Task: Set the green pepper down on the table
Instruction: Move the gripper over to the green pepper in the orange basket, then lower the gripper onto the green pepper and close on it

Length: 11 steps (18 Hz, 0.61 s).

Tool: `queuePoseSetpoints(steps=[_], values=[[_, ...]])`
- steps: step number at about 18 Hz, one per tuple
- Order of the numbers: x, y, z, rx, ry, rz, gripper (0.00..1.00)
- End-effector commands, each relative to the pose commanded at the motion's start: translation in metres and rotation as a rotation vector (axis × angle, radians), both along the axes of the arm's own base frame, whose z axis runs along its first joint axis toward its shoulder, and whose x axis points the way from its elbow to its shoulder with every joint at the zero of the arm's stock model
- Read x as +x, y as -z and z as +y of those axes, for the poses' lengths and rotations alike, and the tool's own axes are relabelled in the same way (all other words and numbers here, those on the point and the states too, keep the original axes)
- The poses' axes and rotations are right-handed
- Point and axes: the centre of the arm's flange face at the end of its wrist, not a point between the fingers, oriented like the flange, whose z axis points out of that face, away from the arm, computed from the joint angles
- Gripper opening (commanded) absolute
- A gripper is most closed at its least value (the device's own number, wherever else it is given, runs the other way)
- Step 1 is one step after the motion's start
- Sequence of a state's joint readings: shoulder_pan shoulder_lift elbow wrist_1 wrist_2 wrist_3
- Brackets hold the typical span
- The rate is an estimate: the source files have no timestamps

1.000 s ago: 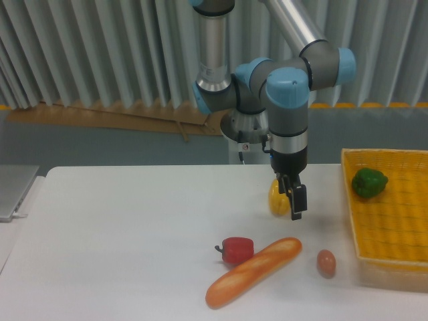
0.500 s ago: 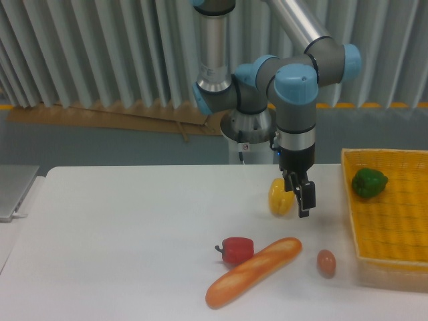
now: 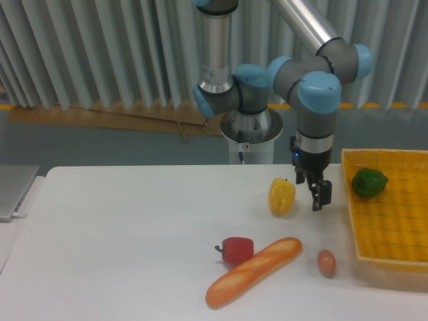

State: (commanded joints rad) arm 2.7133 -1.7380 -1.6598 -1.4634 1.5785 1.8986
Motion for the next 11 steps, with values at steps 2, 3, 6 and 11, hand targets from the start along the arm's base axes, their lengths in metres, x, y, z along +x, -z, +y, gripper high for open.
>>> queuePoseSetpoints(steps=[2,3,6,11], values=[[-0.018,-0.002,-0.023,0.017,-0.023,-0.004,1.00],[-0.020,-0.002,-0.026,0.021,-0.030,-0.002,1.00],[-0.025,-0.011,-0.033,0.030,-0.042,0.019,1.00],[-0.037,-0.023,-0.037,0.046,-0.048,0.090,1.00]])
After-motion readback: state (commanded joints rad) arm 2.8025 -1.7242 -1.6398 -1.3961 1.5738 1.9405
